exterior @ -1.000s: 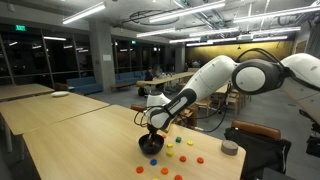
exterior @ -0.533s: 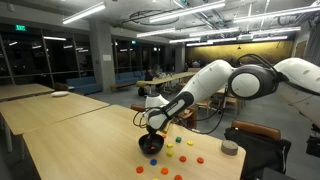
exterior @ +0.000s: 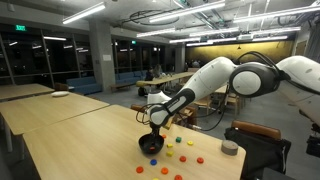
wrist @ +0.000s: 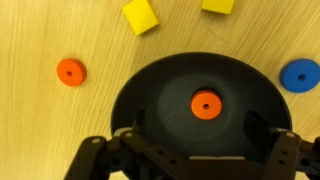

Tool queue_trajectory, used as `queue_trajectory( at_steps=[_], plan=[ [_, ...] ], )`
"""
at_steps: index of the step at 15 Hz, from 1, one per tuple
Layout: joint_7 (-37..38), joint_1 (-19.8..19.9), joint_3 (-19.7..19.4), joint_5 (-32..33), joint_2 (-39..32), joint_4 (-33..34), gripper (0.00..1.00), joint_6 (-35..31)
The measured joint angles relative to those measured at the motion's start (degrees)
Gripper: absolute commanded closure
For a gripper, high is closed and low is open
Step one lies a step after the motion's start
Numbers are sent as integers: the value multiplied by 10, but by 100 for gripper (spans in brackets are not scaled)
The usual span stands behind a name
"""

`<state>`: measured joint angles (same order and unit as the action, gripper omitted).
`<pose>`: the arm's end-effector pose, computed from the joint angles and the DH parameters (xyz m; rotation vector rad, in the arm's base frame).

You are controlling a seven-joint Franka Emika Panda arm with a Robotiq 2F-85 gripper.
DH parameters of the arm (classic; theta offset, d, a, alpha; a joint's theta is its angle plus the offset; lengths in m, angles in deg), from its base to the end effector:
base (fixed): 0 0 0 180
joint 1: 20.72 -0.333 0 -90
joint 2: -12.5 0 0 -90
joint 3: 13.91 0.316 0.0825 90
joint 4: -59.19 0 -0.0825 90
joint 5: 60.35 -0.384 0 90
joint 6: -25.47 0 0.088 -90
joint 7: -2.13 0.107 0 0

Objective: Put four round orange blocks in the black bowl

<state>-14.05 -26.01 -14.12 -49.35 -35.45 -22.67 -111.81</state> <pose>0.7361 0.0645 0.2064 2.8883 0.7455 0.1728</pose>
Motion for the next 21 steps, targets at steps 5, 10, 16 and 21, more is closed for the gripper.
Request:
queue_trajectory(
  at_steps=[5, 10, 16, 21],
  plan=[
    [6, 12, -14, 0, 47, -48, 0, 18],
    [24, 35, -15, -2, 102, -125, 0, 38],
    [32, 71, -6, -49, 139, -219, 0, 34],
    [30, 97, 14, -100, 148, -281, 0, 0]
  ],
)
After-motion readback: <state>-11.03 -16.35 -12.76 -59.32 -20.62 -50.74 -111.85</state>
